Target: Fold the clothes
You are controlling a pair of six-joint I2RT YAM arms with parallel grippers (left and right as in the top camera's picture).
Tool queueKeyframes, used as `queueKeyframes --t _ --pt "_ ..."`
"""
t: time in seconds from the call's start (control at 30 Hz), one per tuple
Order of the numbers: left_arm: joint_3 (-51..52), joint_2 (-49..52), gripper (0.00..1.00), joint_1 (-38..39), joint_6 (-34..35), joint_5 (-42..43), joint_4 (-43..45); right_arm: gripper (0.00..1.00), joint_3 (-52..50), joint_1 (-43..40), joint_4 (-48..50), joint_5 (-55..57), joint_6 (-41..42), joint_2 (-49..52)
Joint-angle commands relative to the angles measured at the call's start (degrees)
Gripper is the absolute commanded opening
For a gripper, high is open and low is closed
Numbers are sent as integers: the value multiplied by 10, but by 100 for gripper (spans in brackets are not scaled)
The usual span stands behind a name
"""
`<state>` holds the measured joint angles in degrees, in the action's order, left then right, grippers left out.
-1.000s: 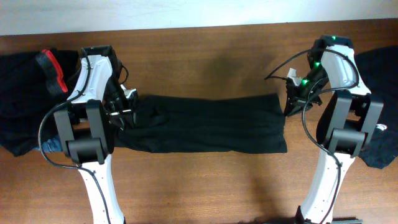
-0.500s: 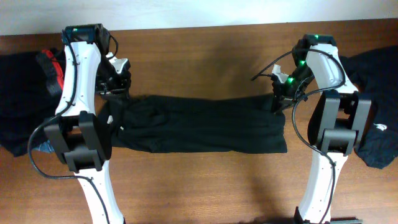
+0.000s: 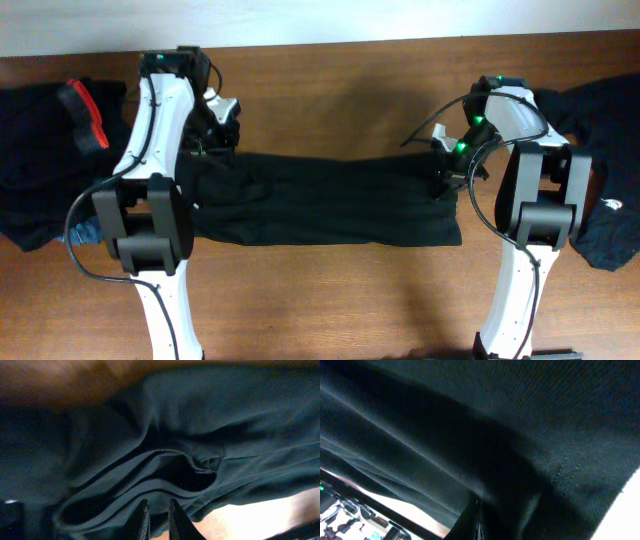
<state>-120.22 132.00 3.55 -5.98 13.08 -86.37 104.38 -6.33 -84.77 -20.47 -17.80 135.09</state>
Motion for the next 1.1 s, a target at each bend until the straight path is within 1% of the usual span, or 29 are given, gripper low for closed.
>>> queueKeyframes --t 0.0,0.1,0.2,0.27,0.33,0.53,0.63,0.73,0.8,1.03,1.07 --pt "73 -8 14 -3 1 6 25 7 -17 3 9 0 -4 2" --pt "135 -8 14 -5 1 -6 59 8 -17 3 9 8 -4 2" --pt "193 -8 15 -7 2 -69 80 8 -17 0 9 19 -4 2" --pt "211 -8 15 -9 1 -89 83 8 -17 -3 9 19 -4 2" --pt "225 -8 19 -13 2 -99 90 8 -17 -6 9 19 -4 2" --pt "236 -8 19 -17 2 -94 110 8 -17 -12 12 19 -2 2" --pt "236 -8 23 -17 2 -94 113 7 -17 -12 17 18 -2 2" --pt "236 -8 23 -17 2 -94 114 8 -7 -13 17 16 1 2" --pt "236 -8 24 -17 2 -94 114 13 5 -16 15 16 7 2" --pt "236 -8 25 -17 2 -94 115 24 13 -58 -12 13 9 2" --pt "236 -8 25 -17 2 -95 117 28 13 -66 -17 8 9 2"
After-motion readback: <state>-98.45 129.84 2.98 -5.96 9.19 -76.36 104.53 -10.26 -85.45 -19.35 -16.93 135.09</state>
